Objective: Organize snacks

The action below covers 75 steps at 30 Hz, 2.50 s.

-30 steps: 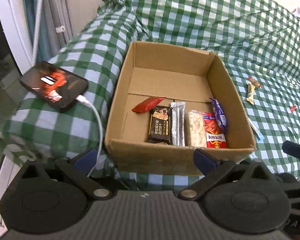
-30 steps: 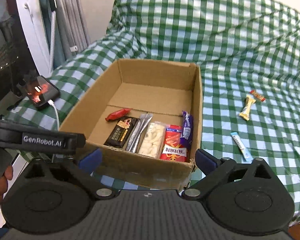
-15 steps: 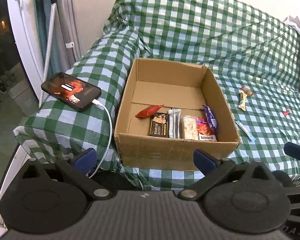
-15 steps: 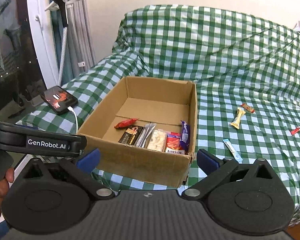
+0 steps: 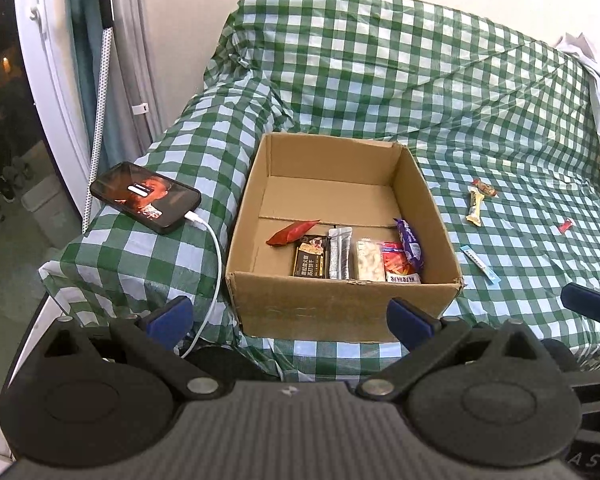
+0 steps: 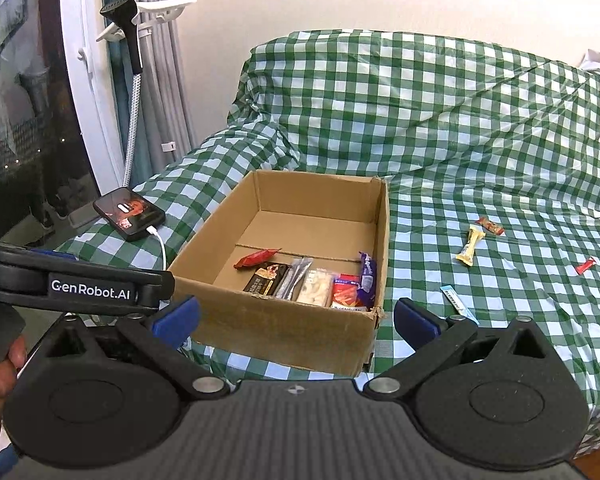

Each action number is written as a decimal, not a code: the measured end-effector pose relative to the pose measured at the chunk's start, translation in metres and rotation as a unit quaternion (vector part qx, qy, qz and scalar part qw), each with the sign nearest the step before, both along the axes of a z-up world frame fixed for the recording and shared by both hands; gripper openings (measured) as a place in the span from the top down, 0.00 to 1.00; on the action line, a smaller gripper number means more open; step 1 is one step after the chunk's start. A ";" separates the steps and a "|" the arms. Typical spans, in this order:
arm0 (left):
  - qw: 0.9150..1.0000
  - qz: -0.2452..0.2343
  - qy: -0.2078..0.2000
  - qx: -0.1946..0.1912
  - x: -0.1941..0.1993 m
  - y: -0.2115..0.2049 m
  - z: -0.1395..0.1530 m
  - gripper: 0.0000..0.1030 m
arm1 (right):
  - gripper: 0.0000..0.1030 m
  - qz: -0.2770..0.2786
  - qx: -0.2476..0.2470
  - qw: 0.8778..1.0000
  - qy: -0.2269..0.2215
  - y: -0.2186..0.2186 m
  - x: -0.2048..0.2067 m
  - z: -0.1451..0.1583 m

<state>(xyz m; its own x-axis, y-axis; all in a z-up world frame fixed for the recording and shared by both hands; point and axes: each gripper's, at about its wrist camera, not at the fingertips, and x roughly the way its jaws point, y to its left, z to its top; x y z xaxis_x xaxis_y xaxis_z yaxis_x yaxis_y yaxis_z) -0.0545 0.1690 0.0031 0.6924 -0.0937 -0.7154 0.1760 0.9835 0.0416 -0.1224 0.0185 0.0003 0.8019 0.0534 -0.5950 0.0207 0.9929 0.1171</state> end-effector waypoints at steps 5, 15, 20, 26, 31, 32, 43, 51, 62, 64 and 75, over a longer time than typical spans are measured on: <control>1.000 0.001 0.005 0.003 0.002 -0.002 -0.001 0.00 | 0.01 -0.002 0.007 1.000 0.002 -0.003 0.000 -0.002; 1.000 -0.008 0.017 0.021 0.012 -0.020 -0.003 0.00 | 0.01 -0.012 0.030 0.999 0.011 -0.017 0.004 -0.009; 0.999 -0.013 0.029 0.026 0.019 -0.033 -0.007 0.00 | 0.01 -0.026 0.038 0.999 0.017 -0.032 0.008 -0.013; 0.998 -0.028 0.047 0.041 0.031 -0.058 -0.015 0.00 | 0.01 -0.047 0.041 0.998 0.017 -0.058 0.011 -0.024; 0.995 -0.055 0.072 0.045 0.049 -0.095 -0.020 0.00 | 0.01 -0.096 0.051 0.994 0.023 -0.101 0.014 -0.037; 0.994 -0.060 0.075 0.043 0.054 -0.104 -0.020 0.00 | 0.01 -0.112 0.050 0.992 0.022 -0.114 0.015 -0.038; 0.983 -0.124 0.131 0.023 0.136 -0.233 -0.038 0.00 | 0.01 -0.287 0.043 0.957 0.027 -0.276 0.018 -0.067; 0.979 -0.140 0.139 0.054 0.226 -0.337 -0.105 0.00 | 0.01 -0.410 0.036 0.911 0.003 -0.413 0.072 -0.114; 0.978 -0.131 0.158 0.037 0.332 -0.422 -0.212 0.00 | 0.01 -0.445 -0.005 0.895 0.035 -0.551 0.206 -0.231; 0.976 -0.136 0.167 0.044 0.343 -0.432 -0.231 0.00 | 0.01 -0.440 -0.006 0.897 0.049 -0.565 0.222 -0.251; 0.974 -0.109 0.191 0.044 0.367 -0.431 -0.268 0.00 | 0.00 -0.428 -0.039 0.900 0.072 -0.572 0.252 -0.298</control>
<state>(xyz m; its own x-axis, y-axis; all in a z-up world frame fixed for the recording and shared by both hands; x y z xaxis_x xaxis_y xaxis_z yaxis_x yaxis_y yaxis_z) 0.3126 -0.2620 -0.2644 0.3444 -0.1349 -0.9291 0.3999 0.9165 0.0152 0.1295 -0.5535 -0.2979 0.4436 -0.5939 -0.6711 0.7912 0.6113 -0.0180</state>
